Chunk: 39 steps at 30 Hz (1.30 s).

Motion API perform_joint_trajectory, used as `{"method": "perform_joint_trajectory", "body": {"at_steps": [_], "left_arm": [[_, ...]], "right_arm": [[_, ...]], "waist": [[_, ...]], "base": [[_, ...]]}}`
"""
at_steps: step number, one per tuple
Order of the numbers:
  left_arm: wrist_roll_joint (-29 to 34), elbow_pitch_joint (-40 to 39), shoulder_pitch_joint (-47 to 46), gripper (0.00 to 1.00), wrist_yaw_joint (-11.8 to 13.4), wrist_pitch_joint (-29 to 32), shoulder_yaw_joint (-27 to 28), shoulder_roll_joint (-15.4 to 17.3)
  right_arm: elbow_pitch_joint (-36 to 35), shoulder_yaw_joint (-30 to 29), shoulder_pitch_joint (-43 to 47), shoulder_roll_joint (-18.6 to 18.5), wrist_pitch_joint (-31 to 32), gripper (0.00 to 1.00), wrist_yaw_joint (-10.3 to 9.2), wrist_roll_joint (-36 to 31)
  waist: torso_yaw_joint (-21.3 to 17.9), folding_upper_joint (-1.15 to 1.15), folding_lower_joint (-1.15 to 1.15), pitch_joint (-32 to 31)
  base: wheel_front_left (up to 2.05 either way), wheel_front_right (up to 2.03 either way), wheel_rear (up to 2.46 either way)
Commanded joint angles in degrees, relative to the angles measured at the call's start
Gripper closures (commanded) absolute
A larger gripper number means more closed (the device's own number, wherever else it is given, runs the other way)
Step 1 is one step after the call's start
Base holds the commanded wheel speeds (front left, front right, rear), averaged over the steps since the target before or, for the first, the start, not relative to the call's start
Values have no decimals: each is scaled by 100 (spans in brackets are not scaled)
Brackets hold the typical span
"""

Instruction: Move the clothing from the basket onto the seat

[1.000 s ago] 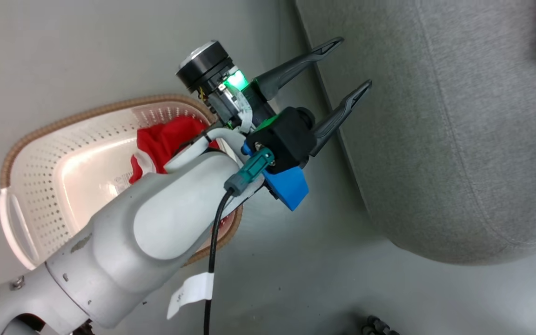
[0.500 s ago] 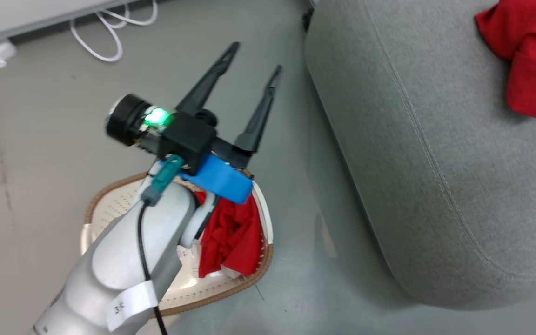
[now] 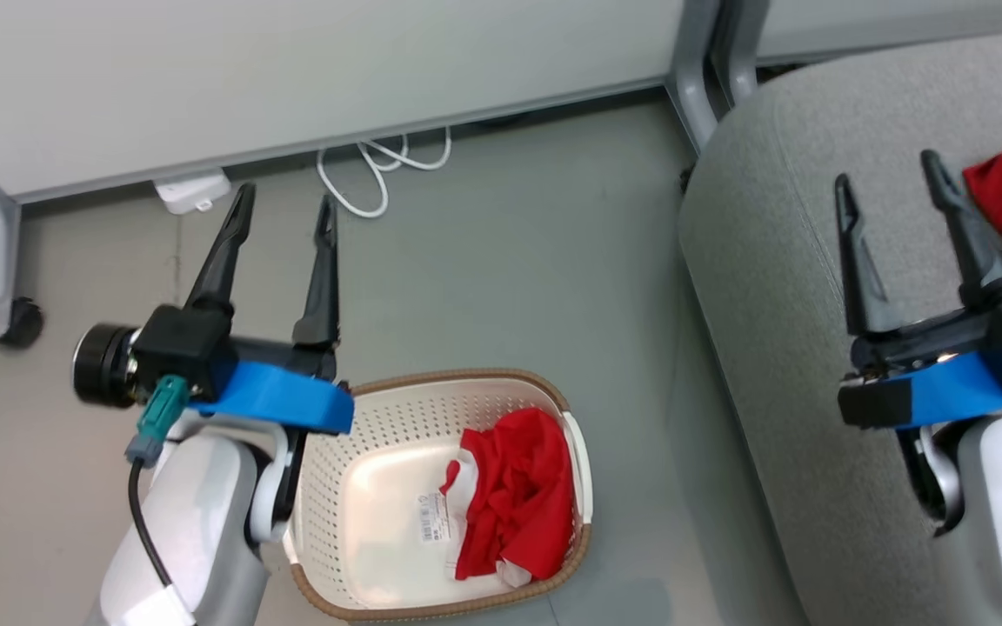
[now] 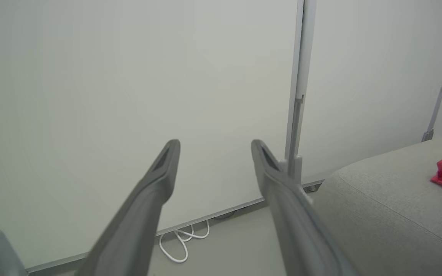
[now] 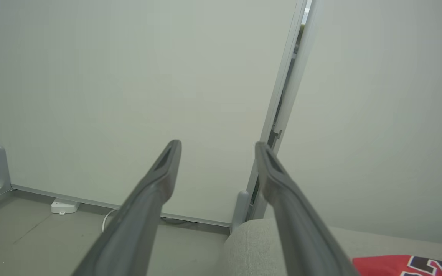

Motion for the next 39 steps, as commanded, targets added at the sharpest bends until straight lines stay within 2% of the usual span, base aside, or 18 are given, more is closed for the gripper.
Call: {"method": "perform_joint_trajectory", "body": {"at_steps": [1, 8, 19, 28, 39], "left_arm": [[70, -16, 171, 0, -47, -24, 139, -30], [382, -49, 875, 0, -312, -21, 755, -211], [702, -93, 1554, 0, -639, -21, 1258, -483], [869, -90, 1895, 0, -784, -21, 1464, -618], [969, -24, 2057, 0, -852, -22, 1520, -706]], "right_arm": [[32, 51, 175, 49, -20, 0, 1, 16], [159, 101, 666, 206, -20, 0, 1, 75], [266, -187, 1382, 457, -20, 0, 1, 166], [295, -459, 1819, 585, -20, 0, 1, 192], [373, -484, 2049, 659, -21, 0, 1, 129]], "waist": [[189, 0, 1, -235], [383, 0, 1, -616], [476, 0, 1, -991], [485, 0, 1, -1161], [515, 0, 1, -1204]], "base": [[0, 0, 0], [0, 0, 0], [0, 0, 0], [0, 0, 0], [0, 0, 0]]}}
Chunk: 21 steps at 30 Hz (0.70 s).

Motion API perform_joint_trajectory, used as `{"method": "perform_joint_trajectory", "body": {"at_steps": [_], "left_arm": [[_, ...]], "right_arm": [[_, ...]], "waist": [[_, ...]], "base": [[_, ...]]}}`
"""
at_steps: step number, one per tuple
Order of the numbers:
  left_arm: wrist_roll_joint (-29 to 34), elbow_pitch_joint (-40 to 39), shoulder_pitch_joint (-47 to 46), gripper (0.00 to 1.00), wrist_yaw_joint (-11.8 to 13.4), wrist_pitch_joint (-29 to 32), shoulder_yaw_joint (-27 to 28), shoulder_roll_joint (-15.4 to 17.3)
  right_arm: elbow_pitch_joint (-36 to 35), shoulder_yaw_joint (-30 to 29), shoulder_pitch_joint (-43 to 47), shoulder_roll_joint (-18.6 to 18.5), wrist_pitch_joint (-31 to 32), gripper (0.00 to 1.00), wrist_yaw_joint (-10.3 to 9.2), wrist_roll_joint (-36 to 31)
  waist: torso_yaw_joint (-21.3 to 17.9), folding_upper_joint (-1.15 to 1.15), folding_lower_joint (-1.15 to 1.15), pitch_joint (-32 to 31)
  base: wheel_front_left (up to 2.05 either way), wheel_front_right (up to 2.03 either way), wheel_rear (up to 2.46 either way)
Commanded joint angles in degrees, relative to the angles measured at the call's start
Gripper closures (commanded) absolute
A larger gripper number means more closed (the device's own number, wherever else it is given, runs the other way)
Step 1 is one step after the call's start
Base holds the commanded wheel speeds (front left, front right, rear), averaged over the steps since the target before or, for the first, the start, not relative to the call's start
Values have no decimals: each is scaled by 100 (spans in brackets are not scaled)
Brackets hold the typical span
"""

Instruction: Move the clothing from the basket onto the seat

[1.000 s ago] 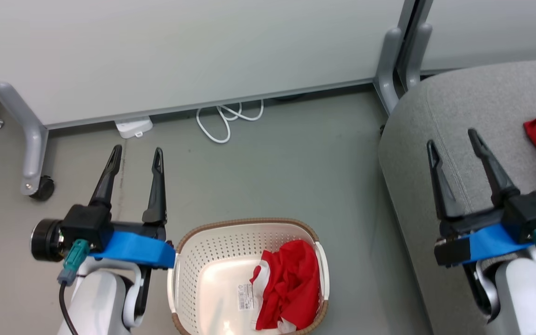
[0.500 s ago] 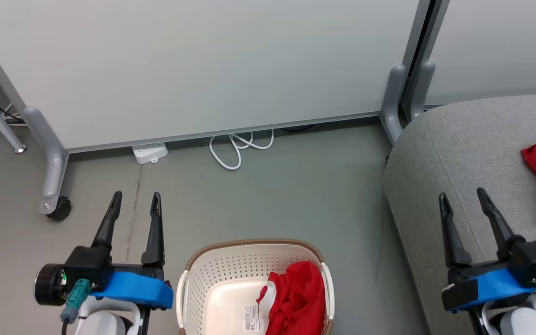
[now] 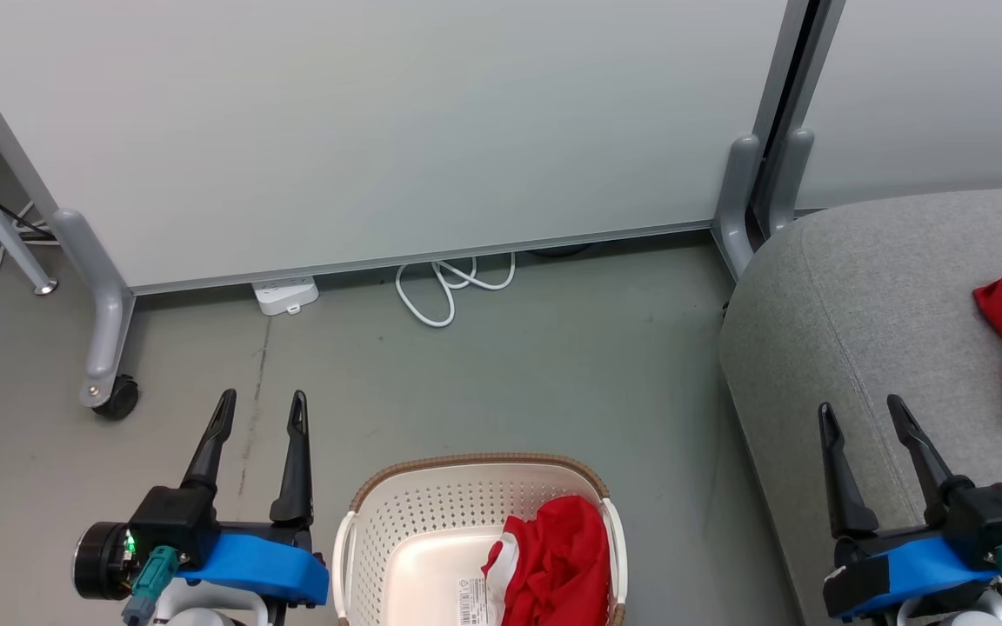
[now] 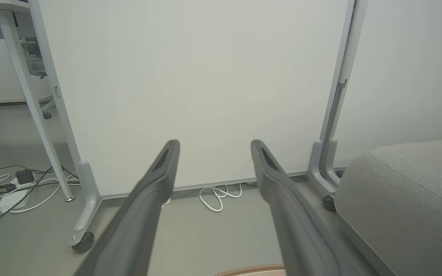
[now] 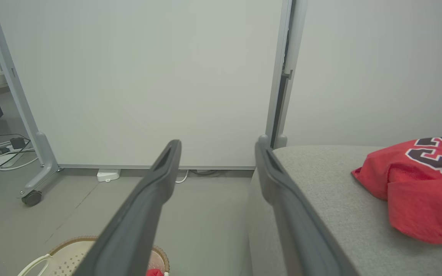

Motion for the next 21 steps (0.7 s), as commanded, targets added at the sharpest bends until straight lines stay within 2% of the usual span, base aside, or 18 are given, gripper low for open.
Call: {"method": "perform_joint_trajectory", "body": {"at_steps": [1, 14, 21], "left_arm": [[25, 11, 26, 0, -13, -17, 14, -3], [74, 48, -41, 0, -54, -17, 12, -45], [64, 196, -318, 0, -55, -16, -337, -28]], "right_arm": [[19, 2, 90, 16, -22, 0, 1, -45], [39, 37, 47, 45, -22, 0, 1, -93], [59, 118, -150, 12, -22, 0, 1, -61]], "waist": [[4, 0, 0, 2], [11, 0, 0, 48], [-81, 0, 0, 212]], "base": [[0, 0, 0], [0, 0, 0], [0, 0, 0]]}}
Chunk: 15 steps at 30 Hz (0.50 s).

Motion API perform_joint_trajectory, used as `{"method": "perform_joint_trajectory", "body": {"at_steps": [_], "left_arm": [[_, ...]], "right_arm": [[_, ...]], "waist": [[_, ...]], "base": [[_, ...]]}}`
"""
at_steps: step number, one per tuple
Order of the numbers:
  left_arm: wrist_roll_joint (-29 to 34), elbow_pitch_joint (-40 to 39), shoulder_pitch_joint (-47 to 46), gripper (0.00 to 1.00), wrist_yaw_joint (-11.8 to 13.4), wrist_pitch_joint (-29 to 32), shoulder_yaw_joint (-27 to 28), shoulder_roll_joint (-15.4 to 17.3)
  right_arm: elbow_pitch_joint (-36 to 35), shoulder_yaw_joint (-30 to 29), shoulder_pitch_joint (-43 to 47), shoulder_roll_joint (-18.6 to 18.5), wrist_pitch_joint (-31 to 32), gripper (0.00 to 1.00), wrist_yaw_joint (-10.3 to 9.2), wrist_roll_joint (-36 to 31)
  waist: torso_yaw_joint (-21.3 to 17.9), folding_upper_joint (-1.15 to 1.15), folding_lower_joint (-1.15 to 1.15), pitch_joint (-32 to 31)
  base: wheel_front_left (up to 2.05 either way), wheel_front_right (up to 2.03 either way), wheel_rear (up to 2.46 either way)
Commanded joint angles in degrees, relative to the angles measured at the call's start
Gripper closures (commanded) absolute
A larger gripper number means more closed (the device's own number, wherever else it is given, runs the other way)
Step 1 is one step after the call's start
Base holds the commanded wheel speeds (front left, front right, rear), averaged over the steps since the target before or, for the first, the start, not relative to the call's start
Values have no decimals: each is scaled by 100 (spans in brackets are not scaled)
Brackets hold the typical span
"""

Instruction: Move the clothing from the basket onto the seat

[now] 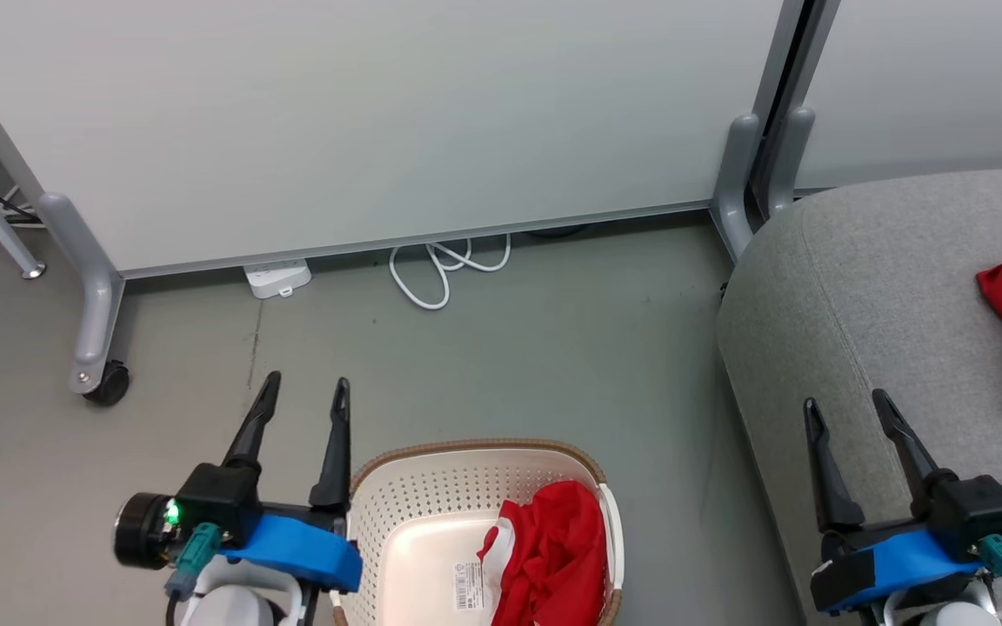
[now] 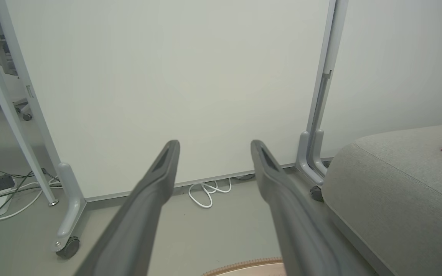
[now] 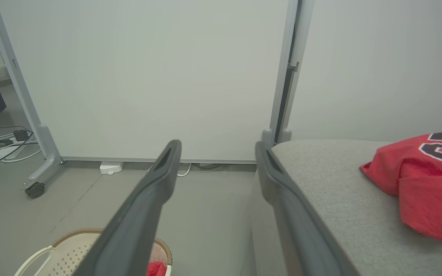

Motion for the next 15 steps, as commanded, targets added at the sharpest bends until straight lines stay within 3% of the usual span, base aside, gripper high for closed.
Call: {"method": "perform_joint_trajectory", "body": {"at_steps": [1, 15], "left_arm": [[-31, 52, -145, 0, -42, -16, -86, 33], [-465, 1210, -1667, 0, -25, -17, -1398, 532]], "right_arm": [[11, 29, -129, -23, -22, 0, 1, 0], [-180, 493, -1116, -76, -22, 0, 1, 21]], "waist": [[-59, 0, 0, 80], [-783, 0, 0, 1346]], "base": [[0, 0, 0], [0, 0, 0]]}}
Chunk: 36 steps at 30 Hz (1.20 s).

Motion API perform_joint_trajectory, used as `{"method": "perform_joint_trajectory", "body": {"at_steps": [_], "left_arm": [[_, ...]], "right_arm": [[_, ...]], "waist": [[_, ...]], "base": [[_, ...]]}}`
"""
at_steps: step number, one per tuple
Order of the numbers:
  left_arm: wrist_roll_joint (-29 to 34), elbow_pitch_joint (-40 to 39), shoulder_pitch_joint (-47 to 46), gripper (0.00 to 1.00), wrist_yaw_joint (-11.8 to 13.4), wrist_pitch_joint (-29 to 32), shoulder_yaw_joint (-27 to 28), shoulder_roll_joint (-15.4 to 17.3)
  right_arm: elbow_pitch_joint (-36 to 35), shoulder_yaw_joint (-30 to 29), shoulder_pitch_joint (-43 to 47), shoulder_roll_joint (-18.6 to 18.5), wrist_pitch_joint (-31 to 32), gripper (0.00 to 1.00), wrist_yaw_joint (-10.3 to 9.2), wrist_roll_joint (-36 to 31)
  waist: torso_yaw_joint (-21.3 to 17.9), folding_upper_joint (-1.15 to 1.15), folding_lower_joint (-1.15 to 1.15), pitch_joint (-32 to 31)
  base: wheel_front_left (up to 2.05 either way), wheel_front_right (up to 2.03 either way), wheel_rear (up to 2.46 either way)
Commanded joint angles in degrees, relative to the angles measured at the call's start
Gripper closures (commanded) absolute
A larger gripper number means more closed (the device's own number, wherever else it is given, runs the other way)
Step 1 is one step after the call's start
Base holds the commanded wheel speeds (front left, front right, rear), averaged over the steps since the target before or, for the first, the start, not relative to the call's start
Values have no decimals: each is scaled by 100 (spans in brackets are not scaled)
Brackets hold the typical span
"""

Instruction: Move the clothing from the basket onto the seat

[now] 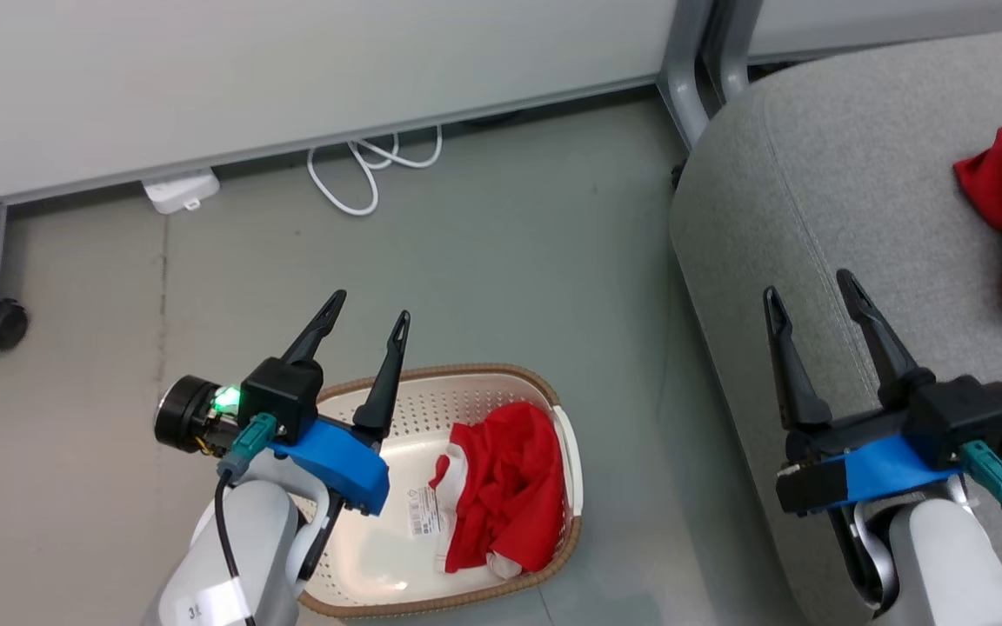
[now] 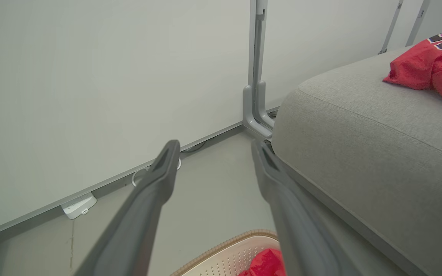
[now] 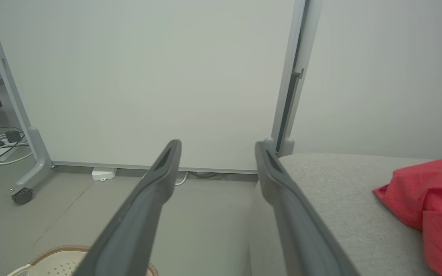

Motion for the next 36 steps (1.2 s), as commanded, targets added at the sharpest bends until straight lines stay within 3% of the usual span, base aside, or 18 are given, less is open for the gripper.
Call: {"method": "perform_joint_trajectory", "body": {"at_steps": [1, 16, 36], "left_arm": [[-52, 127, -205, 0, -2, -16, -115, 77], [-696, 1821, -1722, 0, -3, -15, -1931, 559], [-2217, 3338, -3003, 0, -3, 280, -4088, 795]], "right_arm": [[-38, 23, -154, -11, -21, 0, 1, -2], [-269, 318, -1102, 68, -21, 0, 1, -65], [-614, 612, -2006, 89, -21, 0, 1, -166]], "waist": [[-307, 0, -1, 425], [-777, 0, -1, 1944], [-970, 0, -1, 3519]], "base": [[0, 0, 0], [0, 0, 0], [0, 0, 0]]}}
